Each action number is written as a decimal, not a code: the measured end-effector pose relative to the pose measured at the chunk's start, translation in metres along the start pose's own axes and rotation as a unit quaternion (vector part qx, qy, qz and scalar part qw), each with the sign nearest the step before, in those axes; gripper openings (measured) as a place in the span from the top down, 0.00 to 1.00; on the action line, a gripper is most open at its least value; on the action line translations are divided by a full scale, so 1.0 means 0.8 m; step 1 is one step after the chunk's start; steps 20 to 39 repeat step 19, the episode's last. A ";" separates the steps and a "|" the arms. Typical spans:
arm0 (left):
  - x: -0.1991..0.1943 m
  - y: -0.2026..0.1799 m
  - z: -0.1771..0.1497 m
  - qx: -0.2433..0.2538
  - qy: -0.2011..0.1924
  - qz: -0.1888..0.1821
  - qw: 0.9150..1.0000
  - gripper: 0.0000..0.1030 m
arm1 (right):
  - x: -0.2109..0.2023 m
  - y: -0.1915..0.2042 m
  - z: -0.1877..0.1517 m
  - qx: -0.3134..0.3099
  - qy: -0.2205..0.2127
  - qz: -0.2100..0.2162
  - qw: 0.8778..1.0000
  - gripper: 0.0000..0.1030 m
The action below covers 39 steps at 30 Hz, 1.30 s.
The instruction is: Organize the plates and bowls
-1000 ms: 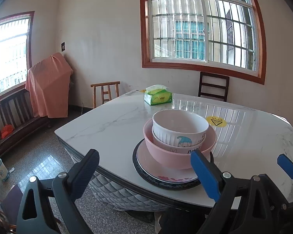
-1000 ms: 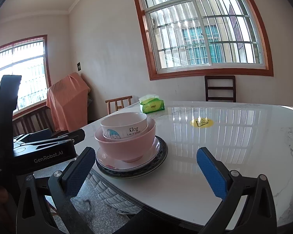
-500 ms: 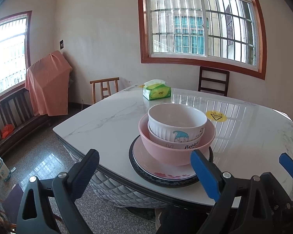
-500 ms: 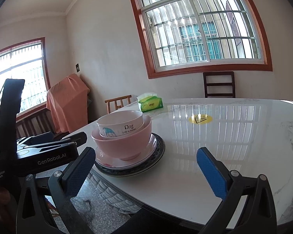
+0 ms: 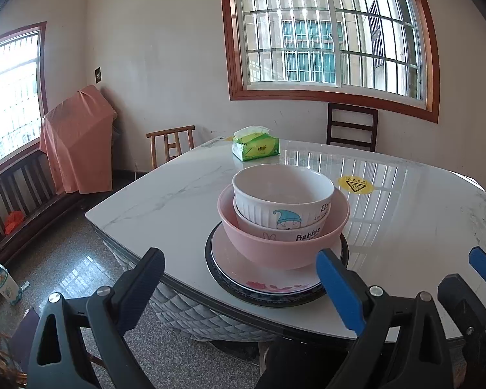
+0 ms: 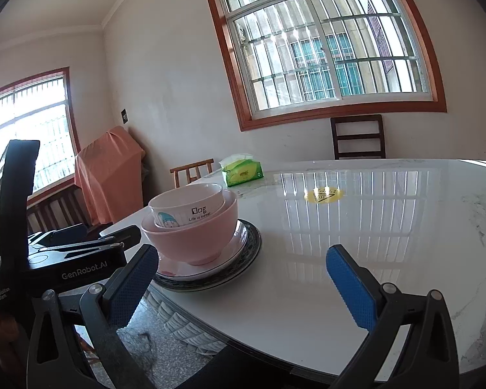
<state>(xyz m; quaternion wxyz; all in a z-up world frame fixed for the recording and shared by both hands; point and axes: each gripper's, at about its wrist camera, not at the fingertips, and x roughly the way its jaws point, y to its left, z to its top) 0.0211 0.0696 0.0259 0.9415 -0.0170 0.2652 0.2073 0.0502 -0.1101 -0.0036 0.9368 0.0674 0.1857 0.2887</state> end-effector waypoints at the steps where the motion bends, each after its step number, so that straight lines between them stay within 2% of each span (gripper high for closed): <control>1: 0.001 -0.001 0.000 0.001 0.003 -0.001 1.000 0.06 | 0.002 -0.008 0.003 0.002 0.008 -0.004 1.000 0.00; 5: 0.004 -0.008 0.003 0.011 0.007 0.002 1.000 0.06 | 0.026 -0.068 0.021 0.008 0.079 -0.051 0.996 0.00; 7: 0.005 -0.014 0.004 0.020 0.013 -0.003 1.000 0.06 | 0.041 -0.114 0.030 -0.004 0.114 -0.094 0.989 0.00; 9: 0.006 -0.017 0.006 0.025 0.014 -0.008 1.000 0.06 | 0.060 -0.167 0.038 -0.011 0.164 -0.147 0.975 0.00; 11: 0.003 -0.023 0.004 0.028 0.013 -0.008 0.999 0.06 | 0.070 -0.225 0.043 -0.002 0.190 -0.186 0.964 0.00; 14: 0.000 -0.027 0.003 0.029 0.012 -0.009 0.999 0.06 | 0.087 -0.304 0.044 0.018 0.242 -0.243 0.939 0.00; 19: -0.001 -0.030 0.002 0.033 0.017 0.001 0.999 0.06 | 0.104 -0.392 0.030 0.070 0.292 -0.272 0.914 0.00; 39: -0.001 -0.030 0.002 0.033 0.017 0.001 0.999 0.06 | 0.104 -0.392 0.030 0.070 0.292 -0.272 0.914 0.00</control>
